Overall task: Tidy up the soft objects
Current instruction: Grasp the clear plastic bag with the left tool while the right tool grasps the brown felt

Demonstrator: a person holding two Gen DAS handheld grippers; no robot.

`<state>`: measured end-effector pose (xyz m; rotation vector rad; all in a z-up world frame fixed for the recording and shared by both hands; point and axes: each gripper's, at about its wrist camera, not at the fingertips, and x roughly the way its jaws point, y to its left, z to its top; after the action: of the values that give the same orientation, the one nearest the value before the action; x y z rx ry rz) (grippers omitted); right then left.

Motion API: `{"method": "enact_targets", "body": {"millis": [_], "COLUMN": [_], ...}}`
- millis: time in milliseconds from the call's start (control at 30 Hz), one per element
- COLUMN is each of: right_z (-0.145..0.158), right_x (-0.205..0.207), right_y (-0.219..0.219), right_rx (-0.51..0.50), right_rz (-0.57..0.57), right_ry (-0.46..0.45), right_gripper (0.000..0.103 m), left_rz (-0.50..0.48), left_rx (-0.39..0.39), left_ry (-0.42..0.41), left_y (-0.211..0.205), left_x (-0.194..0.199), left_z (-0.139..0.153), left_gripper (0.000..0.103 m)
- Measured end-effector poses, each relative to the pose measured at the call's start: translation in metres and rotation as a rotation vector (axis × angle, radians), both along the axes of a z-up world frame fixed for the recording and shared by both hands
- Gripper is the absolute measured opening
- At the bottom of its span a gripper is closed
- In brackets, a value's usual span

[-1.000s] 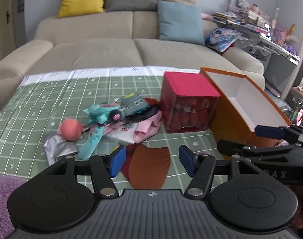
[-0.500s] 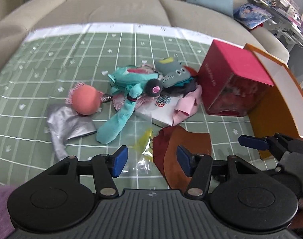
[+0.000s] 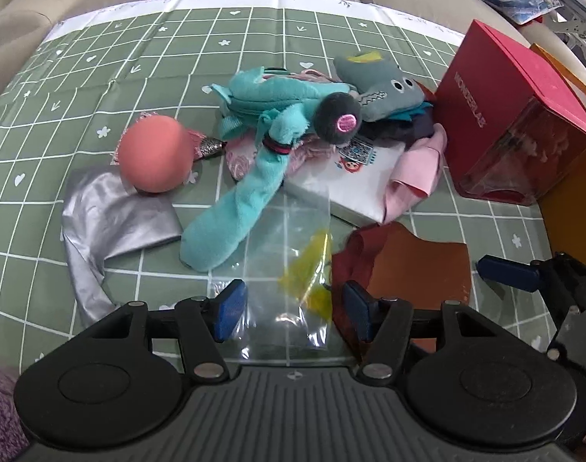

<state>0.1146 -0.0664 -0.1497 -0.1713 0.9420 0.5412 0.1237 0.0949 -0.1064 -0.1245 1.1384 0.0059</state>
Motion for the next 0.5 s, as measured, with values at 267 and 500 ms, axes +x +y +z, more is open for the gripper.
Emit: {"method": "enact_targets", "body": {"millis": [267, 500], "right_z": [-0.008, -0.002], "right_x": [-0.004, -0.012], "right_y": [0.014, 0.021], "right_rx": [-0.019, 0.016], "right_rz": [0.061, 0.142], "right_ry": [-0.076, -0.116], "right_gripper": [0.098, 0.053], "left_rz": [0.013, 0.013], "left_rx": [0.01, -0.013], "left_ry": [-0.025, -0.037], "left_y": [0.002, 0.003], "left_x": [-0.001, 0.001], "left_z": [0.001, 0.001], "left_gripper": [0.042, 0.014]}}
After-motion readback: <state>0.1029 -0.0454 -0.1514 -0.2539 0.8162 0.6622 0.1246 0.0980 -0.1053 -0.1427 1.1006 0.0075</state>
